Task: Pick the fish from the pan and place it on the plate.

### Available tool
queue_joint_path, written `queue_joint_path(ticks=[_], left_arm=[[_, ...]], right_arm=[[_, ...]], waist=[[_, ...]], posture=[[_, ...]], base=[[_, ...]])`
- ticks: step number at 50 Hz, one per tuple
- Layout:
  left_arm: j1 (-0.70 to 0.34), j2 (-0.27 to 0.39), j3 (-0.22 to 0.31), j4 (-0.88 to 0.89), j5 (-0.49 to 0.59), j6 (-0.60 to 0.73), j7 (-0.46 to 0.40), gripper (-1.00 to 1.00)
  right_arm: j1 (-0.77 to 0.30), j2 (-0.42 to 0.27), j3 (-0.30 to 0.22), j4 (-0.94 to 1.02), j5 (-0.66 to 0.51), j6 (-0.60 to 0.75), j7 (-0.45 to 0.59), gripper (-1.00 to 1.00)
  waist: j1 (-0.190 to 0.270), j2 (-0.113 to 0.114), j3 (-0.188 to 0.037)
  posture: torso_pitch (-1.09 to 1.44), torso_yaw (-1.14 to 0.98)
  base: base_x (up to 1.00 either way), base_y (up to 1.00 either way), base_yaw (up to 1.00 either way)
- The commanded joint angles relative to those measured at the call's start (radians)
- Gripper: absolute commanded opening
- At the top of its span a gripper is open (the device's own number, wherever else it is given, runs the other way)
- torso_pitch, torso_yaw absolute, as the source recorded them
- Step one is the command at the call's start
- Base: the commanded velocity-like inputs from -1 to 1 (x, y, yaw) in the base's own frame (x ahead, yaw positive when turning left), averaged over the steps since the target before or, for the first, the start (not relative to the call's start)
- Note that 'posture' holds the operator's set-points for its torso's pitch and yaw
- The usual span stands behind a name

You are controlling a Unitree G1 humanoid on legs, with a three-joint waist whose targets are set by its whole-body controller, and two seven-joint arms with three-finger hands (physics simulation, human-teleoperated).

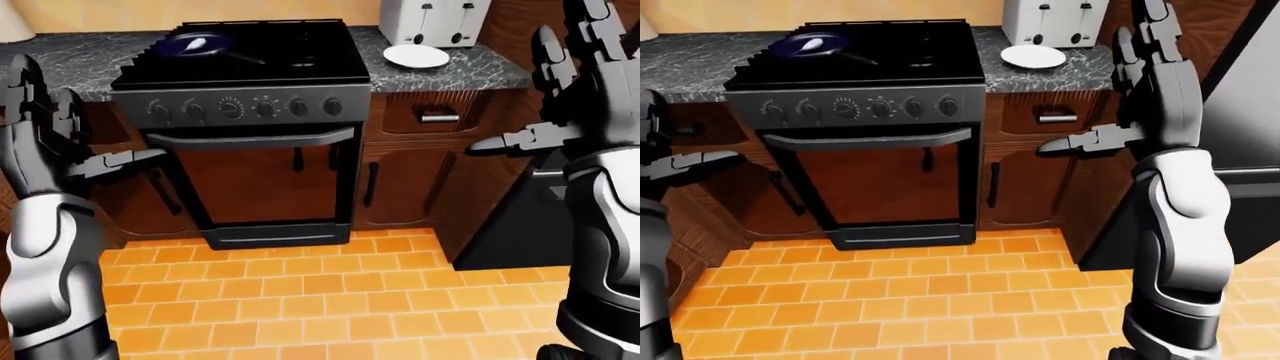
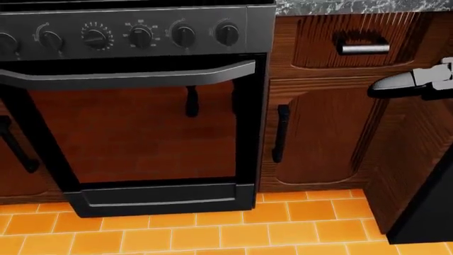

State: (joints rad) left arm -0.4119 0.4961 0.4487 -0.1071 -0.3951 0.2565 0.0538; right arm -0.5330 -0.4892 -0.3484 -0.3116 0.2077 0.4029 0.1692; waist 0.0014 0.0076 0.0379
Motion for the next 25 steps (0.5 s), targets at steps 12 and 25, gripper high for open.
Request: queue_joint_path(ticks=[12, 25], left_arm=[[-0.030, 0.033, 0.021, -0.047, -0.010, -0.029, 0.005, 1.00], [-0.036, 0.047, 0.029, -0.047, -0.017, -0.027, 0.012, 1.00]], right_arm=[[-0.042, -0.027, -0.021, -0.046, 0.005, -0.011, 0.013, 1.00], [-0.051, -0.032, -0.020, -0.047, 0.008, -0.007, 0.021, 1.00]], waist=[[-0.012, 0.046, 0.000], [-0.006, -0.042, -0.001]], posture=[[0.00, 0.00], [0.00, 0.00]], base=[[0.13, 0.22, 0.00], [0.25, 0.34, 0.00]])
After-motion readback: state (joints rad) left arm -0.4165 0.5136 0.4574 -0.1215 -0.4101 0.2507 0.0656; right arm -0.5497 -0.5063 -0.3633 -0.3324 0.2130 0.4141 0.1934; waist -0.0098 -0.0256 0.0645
